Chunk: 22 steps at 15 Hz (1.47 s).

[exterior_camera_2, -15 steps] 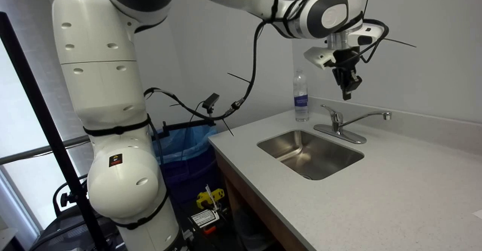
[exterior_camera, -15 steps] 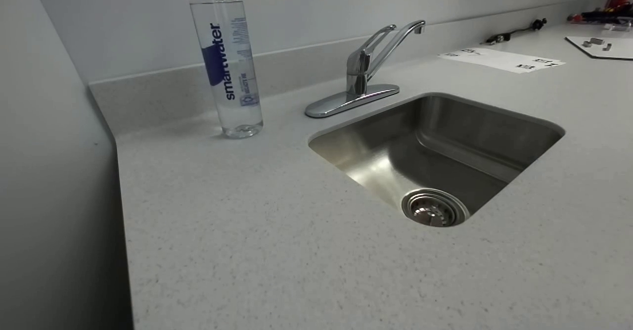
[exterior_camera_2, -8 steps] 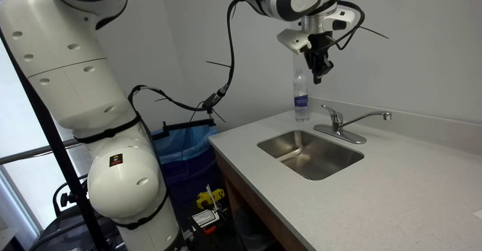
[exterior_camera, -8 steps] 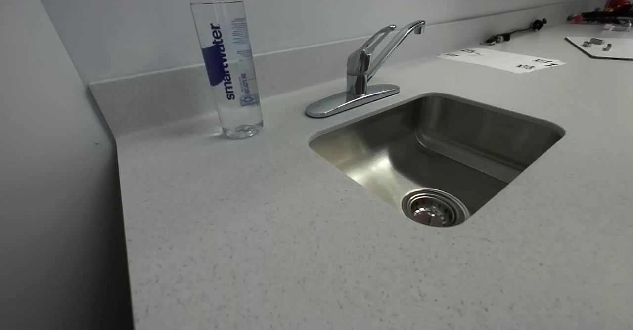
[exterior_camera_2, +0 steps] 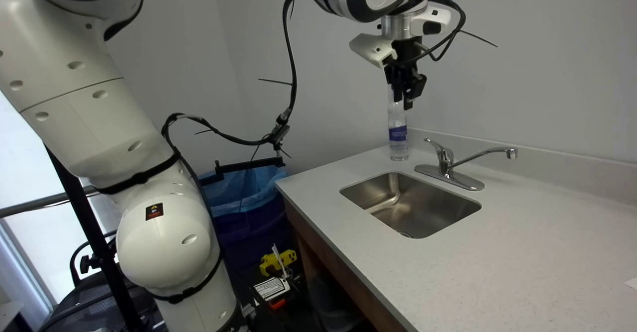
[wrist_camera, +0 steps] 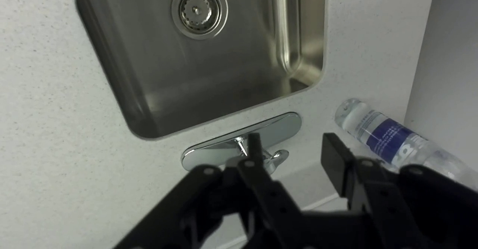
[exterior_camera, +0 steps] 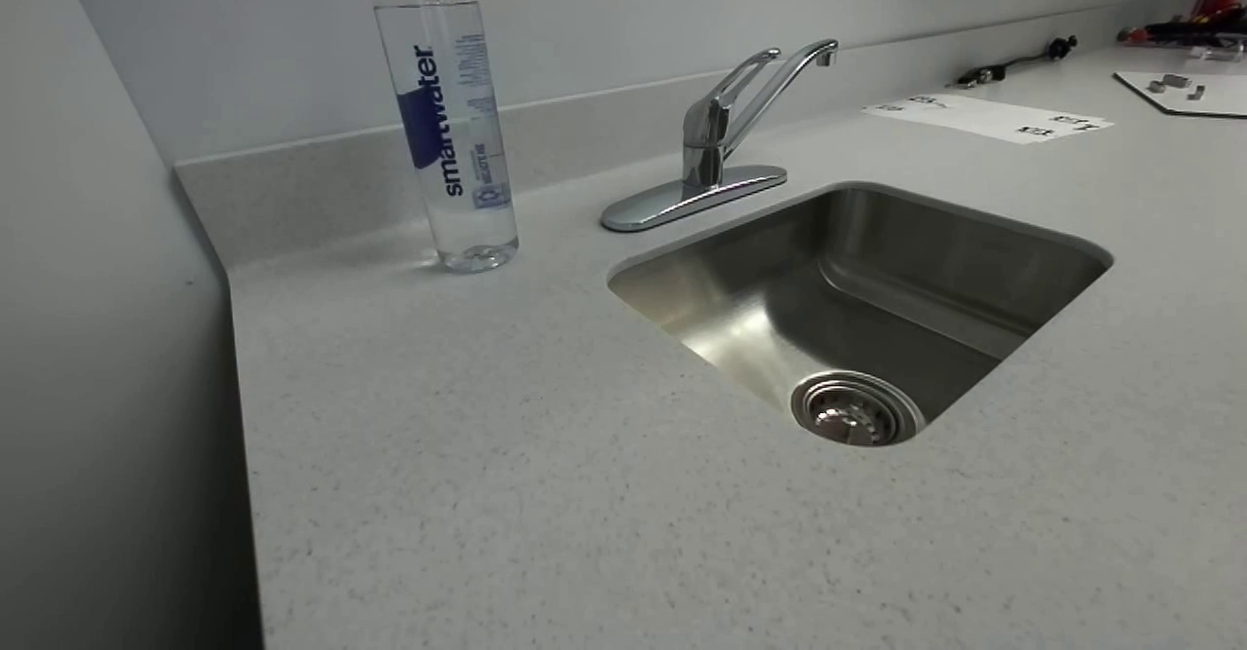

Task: Turn the faucet fully to the right

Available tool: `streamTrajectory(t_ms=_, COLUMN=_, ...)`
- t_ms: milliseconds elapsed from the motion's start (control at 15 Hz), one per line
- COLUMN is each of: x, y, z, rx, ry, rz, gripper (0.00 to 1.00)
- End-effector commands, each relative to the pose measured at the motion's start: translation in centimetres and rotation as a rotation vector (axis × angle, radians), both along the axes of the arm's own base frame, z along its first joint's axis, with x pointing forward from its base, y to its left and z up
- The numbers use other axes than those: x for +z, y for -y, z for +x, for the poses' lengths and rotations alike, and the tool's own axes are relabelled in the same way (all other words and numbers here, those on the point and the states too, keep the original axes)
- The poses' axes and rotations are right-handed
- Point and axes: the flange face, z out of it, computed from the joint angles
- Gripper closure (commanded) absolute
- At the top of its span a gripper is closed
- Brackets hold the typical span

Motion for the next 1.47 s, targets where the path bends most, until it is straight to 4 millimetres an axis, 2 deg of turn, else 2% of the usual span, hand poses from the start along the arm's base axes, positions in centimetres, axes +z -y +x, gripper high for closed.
streamTrajectory(t_ms=0, x=0.6, y=0.3, z=-1.5, rx=0.023, ry=0.018, rz=0.029, gripper=0.22)
streamTrajectory(t_ms=133, x=0.8, y=0.5, z=-1.6, rx=0.013, ry=0.025, rz=0.034, gripper=0.07)
streamTrajectory(t_ms=200, x=0.9, y=0.6, z=-1.7, rx=0.009, ry=0.026, rz=0.038, gripper=0.01)
streamTrajectory(t_ms=267, x=1.0, y=0.8, z=-1.8, rx=0.007, ry=0.031, rz=0.038, gripper=0.00)
streamTrajectory(t_ms=733, x=1.8, y=1.6, z=-2.4, rx=-0.020, ry=0.048, rz=0.063, gripper=0.00)
streamTrajectory(t_ms=800, x=1.5, y=1.2, z=-1.2, rx=-0.021, ry=0.031, rz=0.023, gripper=0.00)
streamTrajectory(t_ms=1400, x=1.4, y=1.3, z=-1.4, rx=-0.029, ry=0.028, rz=0.037, gripper=0.00)
